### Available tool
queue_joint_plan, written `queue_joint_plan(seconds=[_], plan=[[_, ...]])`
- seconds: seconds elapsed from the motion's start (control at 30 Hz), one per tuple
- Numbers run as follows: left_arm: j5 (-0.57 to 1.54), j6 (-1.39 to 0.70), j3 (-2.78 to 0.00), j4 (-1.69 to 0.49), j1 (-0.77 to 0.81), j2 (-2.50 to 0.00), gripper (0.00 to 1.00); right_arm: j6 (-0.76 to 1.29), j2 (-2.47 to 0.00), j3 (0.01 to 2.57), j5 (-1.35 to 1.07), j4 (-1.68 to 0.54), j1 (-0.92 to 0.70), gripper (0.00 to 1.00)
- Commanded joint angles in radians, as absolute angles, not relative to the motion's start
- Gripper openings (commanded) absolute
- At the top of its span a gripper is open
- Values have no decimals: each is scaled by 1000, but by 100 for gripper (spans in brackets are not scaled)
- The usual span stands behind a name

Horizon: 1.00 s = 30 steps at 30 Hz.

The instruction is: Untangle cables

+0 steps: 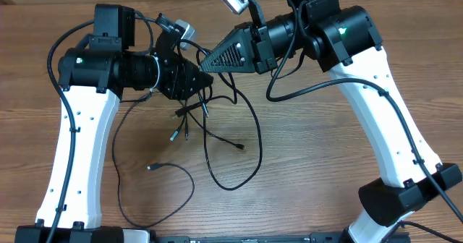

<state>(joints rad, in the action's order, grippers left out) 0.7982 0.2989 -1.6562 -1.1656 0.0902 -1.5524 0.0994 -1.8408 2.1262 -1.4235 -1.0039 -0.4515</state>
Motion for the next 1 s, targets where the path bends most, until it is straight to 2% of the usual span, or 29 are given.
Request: queue_joint_plan(seconds=[0.0,0.17,0.33,0.37,0.4,0.43,0.47,0.57,0.97], plan=[[792,307,-1652,-1171,95,-1551,5,108,-1810,2156,-1370,-998,-448,4],[774,306,-1652,-1179,94,-1551,5,103,-1810,2156,-1186,-1073,-444,4],[743,297,-1652,-1196,91,-1551,4,28,-1810,2156,-836,-1231,-432,4],[720,284,-1652,-1198,91,-1551,4,21,-1810,2156,-757,-1264,-430,10],[699,274,-1652,-1200,91,-1551,5,17,-1810,2156,-684,-1290,-429,33],[687,268,-1652,-1201,90,-1551,5,17,-1810,2155,-637,-1306,-429,50],[680,265,-1652,-1201,90,-1551,4,17,-1810,2155,-587,-1322,-429,57],[680,261,-1652,-1200,90,-1551,4,-25,-1810,2155,-488,-1349,-429,66],[680,231,-1652,-1201,87,-1546,4,-61,-1810,2146,-262,-1392,-416,64]])
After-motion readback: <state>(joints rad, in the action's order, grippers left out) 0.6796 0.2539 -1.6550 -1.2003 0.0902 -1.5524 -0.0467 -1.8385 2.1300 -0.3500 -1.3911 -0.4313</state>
